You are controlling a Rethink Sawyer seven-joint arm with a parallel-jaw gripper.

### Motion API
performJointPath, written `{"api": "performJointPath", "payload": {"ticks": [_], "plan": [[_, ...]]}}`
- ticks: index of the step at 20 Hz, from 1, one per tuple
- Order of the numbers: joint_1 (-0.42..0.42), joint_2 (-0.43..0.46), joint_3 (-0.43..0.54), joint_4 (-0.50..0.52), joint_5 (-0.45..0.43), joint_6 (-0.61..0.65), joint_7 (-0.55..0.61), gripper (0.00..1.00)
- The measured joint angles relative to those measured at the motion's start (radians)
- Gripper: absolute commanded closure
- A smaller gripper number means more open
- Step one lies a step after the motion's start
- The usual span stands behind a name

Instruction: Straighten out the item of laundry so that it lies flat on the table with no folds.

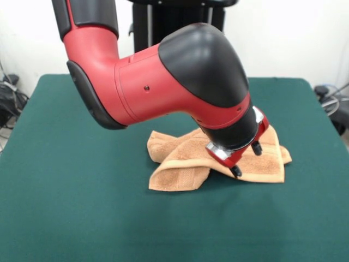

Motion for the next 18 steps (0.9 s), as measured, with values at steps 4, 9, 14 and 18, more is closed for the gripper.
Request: {"api": "performJointPath", "payload": {"ticks": [4, 9, 14, 18], "plan": [[-0.006, 0.000, 0.000, 0.000, 0.000, 0.000, 0.000, 0.00], [-0.015, 0.000, 0.000, -0.007, -0.001, 0.000, 0.000, 0.00], [-0.018, 0.000, 0.000, -0.028, -0.003, 0.000, 0.000, 0.00], [-0.018, 0.000, 0.000, -0.043, -0.003, 0.000, 0.000, 0.00]]}}
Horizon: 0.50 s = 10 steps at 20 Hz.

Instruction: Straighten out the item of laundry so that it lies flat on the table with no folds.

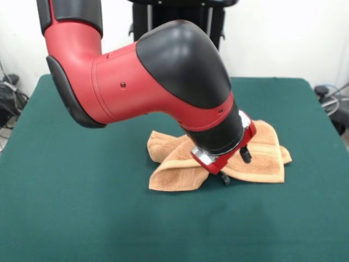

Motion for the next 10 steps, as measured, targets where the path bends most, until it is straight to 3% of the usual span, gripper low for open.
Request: {"api": "performJointPath", "payload": {"ticks": [10], "plan": [[0.000, 0.000, 0.000, -0.030, -0.002, 0.000, 0.000, 0.00]]}}
